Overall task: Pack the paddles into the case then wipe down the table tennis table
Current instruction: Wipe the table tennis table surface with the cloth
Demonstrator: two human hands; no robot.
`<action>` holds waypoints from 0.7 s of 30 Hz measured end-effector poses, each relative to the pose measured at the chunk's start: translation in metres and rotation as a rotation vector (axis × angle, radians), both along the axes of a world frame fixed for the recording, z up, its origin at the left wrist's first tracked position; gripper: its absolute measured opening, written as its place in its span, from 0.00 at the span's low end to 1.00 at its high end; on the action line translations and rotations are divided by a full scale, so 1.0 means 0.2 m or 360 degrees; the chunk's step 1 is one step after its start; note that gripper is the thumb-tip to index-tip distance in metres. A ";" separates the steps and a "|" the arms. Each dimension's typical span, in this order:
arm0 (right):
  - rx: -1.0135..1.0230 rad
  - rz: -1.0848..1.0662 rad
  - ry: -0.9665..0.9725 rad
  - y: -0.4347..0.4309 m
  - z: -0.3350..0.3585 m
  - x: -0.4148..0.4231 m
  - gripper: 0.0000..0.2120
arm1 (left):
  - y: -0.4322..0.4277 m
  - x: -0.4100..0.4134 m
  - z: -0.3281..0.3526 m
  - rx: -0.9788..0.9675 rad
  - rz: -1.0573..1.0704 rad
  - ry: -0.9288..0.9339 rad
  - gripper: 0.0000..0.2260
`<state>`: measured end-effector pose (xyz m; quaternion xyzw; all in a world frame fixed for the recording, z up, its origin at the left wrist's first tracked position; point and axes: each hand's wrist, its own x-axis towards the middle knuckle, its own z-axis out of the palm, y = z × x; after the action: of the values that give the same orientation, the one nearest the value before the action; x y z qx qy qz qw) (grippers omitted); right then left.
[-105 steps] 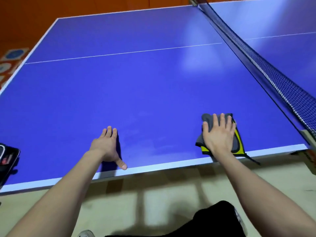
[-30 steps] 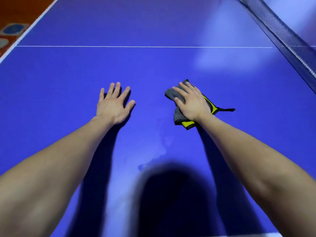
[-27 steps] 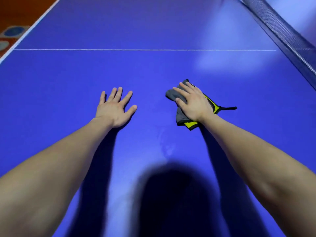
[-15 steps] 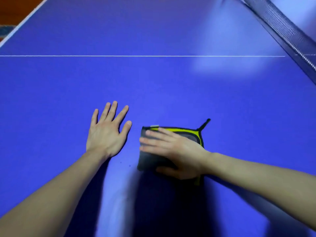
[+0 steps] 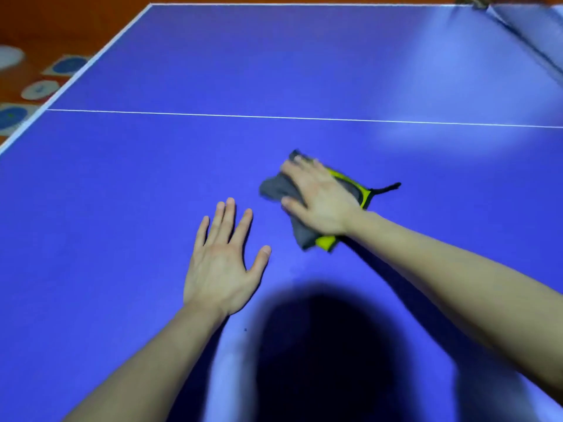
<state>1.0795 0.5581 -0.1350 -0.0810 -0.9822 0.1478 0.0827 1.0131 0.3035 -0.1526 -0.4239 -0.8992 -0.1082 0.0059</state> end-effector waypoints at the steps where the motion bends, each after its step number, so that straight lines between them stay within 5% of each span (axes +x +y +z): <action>1: -0.0026 0.0264 -0.0005 -0.04 -0.01 0.07 0.31 | 0.00 0.00 0.00 -0.0018 0.0018 0.0005 0.36; 4: -0.0081 0.0479 -0.0038 0.10 0.01 0.05 0.25 | 0.00 0.01 0.00 -0.0083 0.0040 0.0023 0.37; 8: -0.0021 -0.0853 0.0000 0.39 0.00 -0.39 0.21 | 0.00 0.02 0.00 -0.0069 0.0060 0.0020 0.37; 10: 0.0030 -0.1221 -0.0078 0.28 -0.02 -0.65 0.26 | 0.00 0.02 0.00 -0.0066 0.0070 0.0003 0.36; 16: -0.0010 -0.0181 -0.0211 -0.20 0.03 -0.86 0.27 | 0.01 0.01 0.01 -0.0057 0.0053 -0.0009 0.36; 21: 0.0034 -0.1046 -0.0021 0.57 -0.06 -0.31 0.37 | 0.00 0.01 0.00 -0.0012 0.0051 0.0005 0.36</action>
<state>1.0182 0.6724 -0.1471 -0.3937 -0.9055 0.1023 0.1204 1.0151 0.3032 -0.1527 -0.4097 -0.9062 -0.1040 0.0073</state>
